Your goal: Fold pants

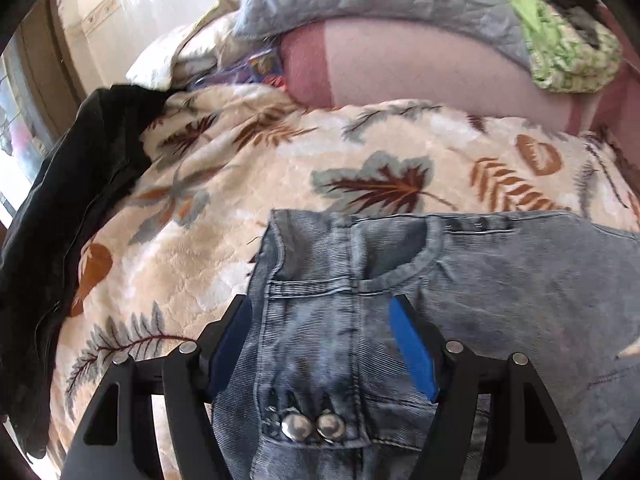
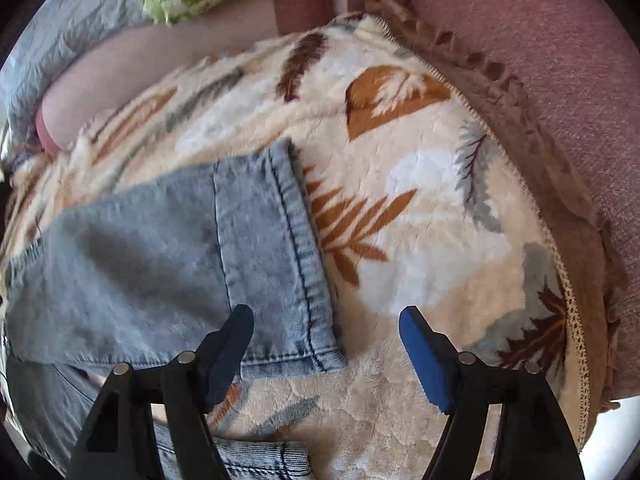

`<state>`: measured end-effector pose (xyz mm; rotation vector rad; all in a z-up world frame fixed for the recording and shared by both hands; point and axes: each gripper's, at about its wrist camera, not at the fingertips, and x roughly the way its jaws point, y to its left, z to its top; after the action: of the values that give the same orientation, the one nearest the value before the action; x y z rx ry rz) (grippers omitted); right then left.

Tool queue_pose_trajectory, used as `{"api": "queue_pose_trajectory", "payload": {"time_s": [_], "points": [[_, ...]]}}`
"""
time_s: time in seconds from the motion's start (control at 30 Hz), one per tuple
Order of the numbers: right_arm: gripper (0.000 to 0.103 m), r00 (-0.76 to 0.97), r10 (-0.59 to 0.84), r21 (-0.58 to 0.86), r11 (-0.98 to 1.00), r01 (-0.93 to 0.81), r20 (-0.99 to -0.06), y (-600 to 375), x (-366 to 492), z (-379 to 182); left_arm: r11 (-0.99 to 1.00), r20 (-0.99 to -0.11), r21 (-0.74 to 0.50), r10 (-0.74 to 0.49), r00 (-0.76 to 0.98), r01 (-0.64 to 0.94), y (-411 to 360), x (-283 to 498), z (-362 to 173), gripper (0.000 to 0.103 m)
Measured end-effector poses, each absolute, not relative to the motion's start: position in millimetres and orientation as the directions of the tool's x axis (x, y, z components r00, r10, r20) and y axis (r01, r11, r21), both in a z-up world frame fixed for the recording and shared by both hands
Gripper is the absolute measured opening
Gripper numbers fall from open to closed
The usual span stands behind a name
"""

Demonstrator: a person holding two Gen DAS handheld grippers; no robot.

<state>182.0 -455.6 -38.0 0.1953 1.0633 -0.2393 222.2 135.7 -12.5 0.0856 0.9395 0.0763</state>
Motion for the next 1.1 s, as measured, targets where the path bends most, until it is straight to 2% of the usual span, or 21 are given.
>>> {"api": "queue_pose_trajectory", "payload": {"time_s": [0.17,0.23,0.33,0.43,0.63,0.7,0.73,0.8,0.87,0.93,1.03,1.1], "points": [[0.078,0.535,0.125,0.301,0.919,0.256,-0.835,-448.0,163.7,-27.6,0.971,-0.888,0.223,0.166,0.429,0.085,115.7,226.3,-73.6,0.081],[0.078,0.504,0.148,0.307,0.918,0.249,-0.851,-436.8,155.7,-36.4,0.975,-0.873,0.217,0.172,0.456,0.047,119.2,225.2,-66.8,0.084],[0.078,0.465,0.135,0.278,0.926,0.255,-0.875,-433.1,131.7,-48.9,0.987,-0.853,0.158,0.128,0.505,0.016,125.7,212.3,-42.6,0.084],[0.078,0.431,0.140,0.275,0.923,0.269,-0.891,-440.7,105.6,-54.2,0.986,-0.820,0.166,0.122,0.559,0.027,127.0,185.8,-22.9,0.084],[0.076,0.419,0.240,0.358,0.905,0.229,-0.876,-439.5,98.8,-73.0,0.982,-0.816,0.184,0.124,0.564,0.050,119.6,142.1,-25.9,0.084],[0.035,0.382,0.155,0.231,0.960,0.161,-0.911,-419.5,105.8,-74.3,0.975,-0.813,0.216,0.146,0.564,0.060,120.4,130.0,-27.5,0.084],[0.024,0.374,0.114,0.180,0.973,0.144,-0.920,-413.4,107.7,-73.3,0.972,-0.811,0.227,0.157,0.564,0.056,122.6,123.5,-28.0,0.084],[0.016,0.369,0.039,0.085,0.990,0.110,-0.929,-407.7,110.0,-66.9,0.973,-0.813,0.226,0.160,0.559,0.051,130.8,112.2,-27.9,0.084],[0.000,0.396,-0.147,-0.111,0.988,0.111,-0.907,-405.8,113.7,-58.1,0.976,-0.827,0.216,0.160,0.539,0.041,137.7,104.0,-30.3,0.084],[0.000,0.420,-0.271,-0.229,0.962,0.146,-0.866,-417.3,123.2,-52.8,0.976,-0.830,0.214,0.163,0.533,0.033,140.6,97.9,-34.3,0.084],[0.002,0.436,-0.105,0.009,0.968,0.252,-0.894,-451.5,128.7,-54.8,0.976,-0.827,0.219,0.176,0.534,0.019,140.6,92.1,-36.0,0.084],[0.027,0.419,0.033,0.170,0.941,0.293,-0.907,-460.6,115.2,-59.2,0.980,-0.820,0.201,0.159,0.550,0.017,142.4,86.7,-28.8,0.084]]}}
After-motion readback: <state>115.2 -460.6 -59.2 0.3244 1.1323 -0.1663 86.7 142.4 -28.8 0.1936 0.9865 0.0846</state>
